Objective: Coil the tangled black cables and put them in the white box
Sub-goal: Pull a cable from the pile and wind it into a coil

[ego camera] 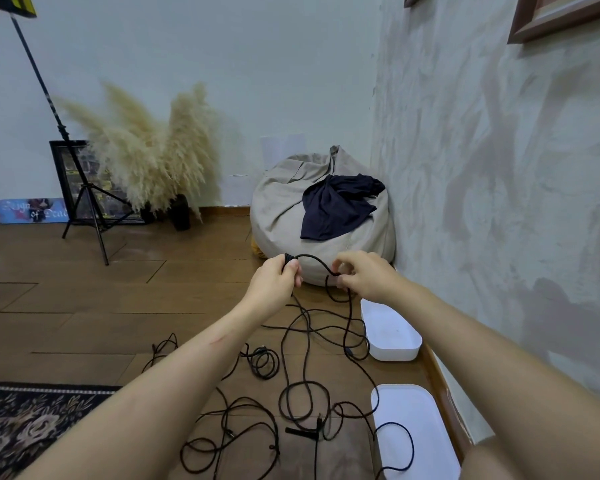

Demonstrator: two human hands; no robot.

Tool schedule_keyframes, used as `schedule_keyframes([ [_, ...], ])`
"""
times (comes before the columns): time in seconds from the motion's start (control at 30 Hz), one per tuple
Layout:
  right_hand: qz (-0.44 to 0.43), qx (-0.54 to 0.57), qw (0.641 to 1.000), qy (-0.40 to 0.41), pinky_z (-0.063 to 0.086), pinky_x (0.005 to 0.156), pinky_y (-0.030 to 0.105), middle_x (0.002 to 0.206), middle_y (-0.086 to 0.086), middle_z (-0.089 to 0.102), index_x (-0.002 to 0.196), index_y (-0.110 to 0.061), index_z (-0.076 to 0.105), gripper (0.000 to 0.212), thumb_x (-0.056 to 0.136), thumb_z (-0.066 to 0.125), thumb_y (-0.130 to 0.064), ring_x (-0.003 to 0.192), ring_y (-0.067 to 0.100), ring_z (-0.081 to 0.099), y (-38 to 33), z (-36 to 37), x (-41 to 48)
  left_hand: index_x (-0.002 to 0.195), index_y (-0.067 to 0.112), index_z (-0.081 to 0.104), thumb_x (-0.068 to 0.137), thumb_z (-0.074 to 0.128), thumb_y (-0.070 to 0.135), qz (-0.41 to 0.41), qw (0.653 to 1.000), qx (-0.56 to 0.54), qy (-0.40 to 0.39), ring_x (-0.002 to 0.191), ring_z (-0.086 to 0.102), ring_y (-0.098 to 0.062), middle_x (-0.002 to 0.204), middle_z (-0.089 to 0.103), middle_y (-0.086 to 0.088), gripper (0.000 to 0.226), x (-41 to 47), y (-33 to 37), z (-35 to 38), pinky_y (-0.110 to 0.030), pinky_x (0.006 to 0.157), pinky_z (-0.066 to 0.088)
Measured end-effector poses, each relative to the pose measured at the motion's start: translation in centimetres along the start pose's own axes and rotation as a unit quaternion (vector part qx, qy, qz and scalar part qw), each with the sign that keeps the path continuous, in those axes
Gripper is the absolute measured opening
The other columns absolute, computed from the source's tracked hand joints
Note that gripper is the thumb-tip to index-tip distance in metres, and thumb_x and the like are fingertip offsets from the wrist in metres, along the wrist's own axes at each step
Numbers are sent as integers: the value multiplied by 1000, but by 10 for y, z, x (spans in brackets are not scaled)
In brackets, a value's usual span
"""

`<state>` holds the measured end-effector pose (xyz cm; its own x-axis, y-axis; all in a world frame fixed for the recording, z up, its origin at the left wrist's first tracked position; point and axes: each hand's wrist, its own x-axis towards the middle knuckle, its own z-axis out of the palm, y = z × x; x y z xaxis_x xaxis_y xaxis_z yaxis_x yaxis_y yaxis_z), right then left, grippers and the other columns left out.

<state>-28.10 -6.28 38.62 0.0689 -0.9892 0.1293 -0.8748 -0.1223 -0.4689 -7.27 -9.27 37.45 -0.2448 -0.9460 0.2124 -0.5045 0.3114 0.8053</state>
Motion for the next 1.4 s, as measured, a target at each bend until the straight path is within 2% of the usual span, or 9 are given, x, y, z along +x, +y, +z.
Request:
schedule_keyframes([
  [0.1, -14, 63, 998, -20, 49, 81, 25, 81, -15, 73, 119, -29, 62, 26, 97, 64, -15, 87, 2, 67, 0, -6, 2, 85, 19, 61, 108, 39, 27, -2, 1000, -4, 6, 91, 70, -20, 73, 68, 7, 32, 1, -3, -3, -46, 90, 53],
  [0.2, -30, 42, 999, -7, 51, 94, 32, 99, -8, 74, 113, -24, 75, 20, 98, 64, -15, 101, 11, 66, -2, -7, 4, 84, 20, 60, 108, 39, 28, 0, 1000, -8, 10, 92, 70, -19, 72, 68, 8, 33, 0, -2, -4, -46, 90, 54],
  [0.37, -57, 4, 998, 31, 38, 72, 14, 93, -16, 61, 114, -27, 78, 20, 98, 66, -23, 94, 12, 56, -11, -8, 1, 83, 19, 61, 108, 41, 26, 3, 999, -30, 13, 91, 70, -24, 67, 67, 12, 32, -1, 1, -4, -51, 91, 55],
  [0.5, -27, 85, 996, -17, 57, 85, 33, 92, -7, 74, 107, -33, 74, 24, 97, 58, -18, 92, 14, 69, -15, -8, -1, 84, 18, 61, 107, 41, 27, -4, 999, -38, 14, 92, 70, -23, 67, 68, 13, 32, 0, 2, -6, -53, 94, 53],
  [0.6, -25, 81, 994, -74, 53, 90, 31, 101, -12, 73, 103, -39, 70, 17, 91, 59, -34, 100, 9, 66, -13, -2, -4, 81, 19, 60, 108, 41, 26, 1, 999, -29, 14, 91, 70, -26, 67, 67, 13, 33, -2, 2, -4, -53, 93, 53],
  [0.8, -28, 150, 988, -15, 55, 73, 31, 80, -4, 71, 95, -31, 68, 7, 95, 68, -24, 73, 8, 64, -10, -3, -2, 83, 20, 60, 107, 41, 26, 5, 999, -24, 24, 90, 70, -24, 67, 66, 11, 31, -1, 4, -4, -50, 89, 53],
  [1.0, -41, 46, 997, 43, 42, 64, 24, 79, -10, 63, 96, -30, 72, 7, 92, 71, -35, 78, 11, 58, -11, -10, 3, 85, 17, 60, 108, 40, 28, 19, 1000, -8, 23, 88, 69, -24, 72, 66, 8, 33, -3, 2, -7, -47, 83, 54],
  [1.2, -79, 114, 988, 69, 50, 82, 40, 91, -7, 72, 107, -26, 77, 20, 101, 60, -35, 87, 13, 62, -17, -5, 6, 86, 19, 63, 108, 43, 23, 71, 993, -9, -94, 91, 68, -15, 76, 67, 7, 30, -11, 5, 0, -45, 96, 53],
  [1.4, -78, 208, 966, 133, 43, 69, 20, 78, -14, 67, 100, -19, 77, 15, 100, 64, -26, 71, -2, 57, -16, -11, 2, 100, 13, 62, 109, 46, 22, 90, 960, -179, -196, 101, 69, -19, 83, 66, 5, 21, -18, 28, -3, -41, 108, 47],
])
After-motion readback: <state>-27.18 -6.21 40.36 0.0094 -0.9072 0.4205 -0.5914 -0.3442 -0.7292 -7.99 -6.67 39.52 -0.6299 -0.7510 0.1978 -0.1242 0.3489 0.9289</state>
